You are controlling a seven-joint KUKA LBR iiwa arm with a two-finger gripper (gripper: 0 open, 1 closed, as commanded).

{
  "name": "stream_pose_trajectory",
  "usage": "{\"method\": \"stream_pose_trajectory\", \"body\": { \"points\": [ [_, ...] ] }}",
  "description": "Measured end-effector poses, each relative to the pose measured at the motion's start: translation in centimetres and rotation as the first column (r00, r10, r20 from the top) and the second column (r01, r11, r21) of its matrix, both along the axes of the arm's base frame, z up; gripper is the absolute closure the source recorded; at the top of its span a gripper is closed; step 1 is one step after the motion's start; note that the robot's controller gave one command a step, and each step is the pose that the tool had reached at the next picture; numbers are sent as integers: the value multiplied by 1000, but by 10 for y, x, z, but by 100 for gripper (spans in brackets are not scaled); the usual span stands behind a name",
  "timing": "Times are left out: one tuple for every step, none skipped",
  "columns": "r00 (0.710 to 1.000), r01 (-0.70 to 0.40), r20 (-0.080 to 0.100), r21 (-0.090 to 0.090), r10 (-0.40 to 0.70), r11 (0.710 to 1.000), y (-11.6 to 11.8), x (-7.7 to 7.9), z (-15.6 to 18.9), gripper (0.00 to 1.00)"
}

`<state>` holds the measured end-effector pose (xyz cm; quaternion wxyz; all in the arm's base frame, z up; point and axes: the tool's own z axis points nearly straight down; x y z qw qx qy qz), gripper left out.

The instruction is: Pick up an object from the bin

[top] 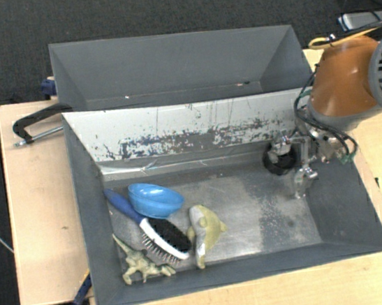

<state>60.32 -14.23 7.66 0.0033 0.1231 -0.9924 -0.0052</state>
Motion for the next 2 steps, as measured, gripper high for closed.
{"method": "stream_pose_trajectory", "body": {
  "points": [
    [1000, -3, 26, 5, 3, 1000, 5, 6, 3, 100],
    [1000, -9, 24, -12, 10, 1000, 9, 2, 148, 100]
  ]
}}
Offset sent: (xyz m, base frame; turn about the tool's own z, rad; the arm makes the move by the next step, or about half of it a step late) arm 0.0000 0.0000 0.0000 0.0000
